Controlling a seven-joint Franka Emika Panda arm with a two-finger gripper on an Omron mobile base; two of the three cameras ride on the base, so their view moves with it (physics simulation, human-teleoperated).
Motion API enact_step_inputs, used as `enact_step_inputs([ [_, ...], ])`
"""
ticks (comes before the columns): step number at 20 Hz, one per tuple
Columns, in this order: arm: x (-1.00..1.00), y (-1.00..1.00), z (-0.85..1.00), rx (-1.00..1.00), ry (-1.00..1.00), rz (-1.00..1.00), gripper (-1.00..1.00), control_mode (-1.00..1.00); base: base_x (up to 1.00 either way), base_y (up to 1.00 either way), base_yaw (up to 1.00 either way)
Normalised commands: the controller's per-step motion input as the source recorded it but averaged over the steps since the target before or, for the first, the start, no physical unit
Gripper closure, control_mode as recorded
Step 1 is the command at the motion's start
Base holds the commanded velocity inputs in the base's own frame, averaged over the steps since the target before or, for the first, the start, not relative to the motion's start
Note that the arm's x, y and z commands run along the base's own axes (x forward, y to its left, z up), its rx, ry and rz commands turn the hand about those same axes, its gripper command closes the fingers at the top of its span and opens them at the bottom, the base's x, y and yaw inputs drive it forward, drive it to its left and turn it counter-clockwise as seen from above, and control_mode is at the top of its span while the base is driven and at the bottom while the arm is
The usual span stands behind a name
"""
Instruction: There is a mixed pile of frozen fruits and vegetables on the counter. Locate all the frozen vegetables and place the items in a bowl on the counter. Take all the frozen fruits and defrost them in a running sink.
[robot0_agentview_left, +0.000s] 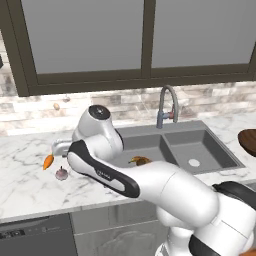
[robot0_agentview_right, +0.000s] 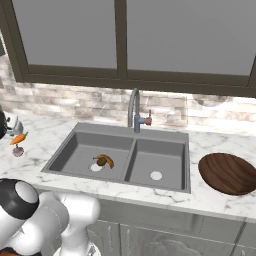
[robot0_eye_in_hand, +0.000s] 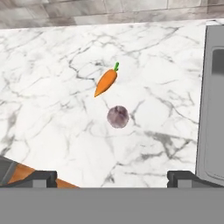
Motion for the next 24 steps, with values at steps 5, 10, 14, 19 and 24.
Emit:
enact_step_inputs([
  [5,0.06,0.00,-0.08,-0.01,0.01,0.00,-1.00,-1.00,0.00,0.00,0.00],
  [10,0.01,0.02,-0.13,-0.04,-0.04,0.00,-1.00,-1.00,0.00,0.00,0.00],
  [14,0.01,0.05,-0.20,-0.05,-0.06,0.00,-1.00,-1.00,0.00,0.00,0.00],
  [19,0.04,0.11,-0.13,-0.02,-0.07,0.00,-1.00,-1.00,0.00,0.00,0.00],
  [24,0.05,0.02,-0.06,0.00,-0.04,0.00,-1.00,-1.00,0.00,0.00,0.00],
])
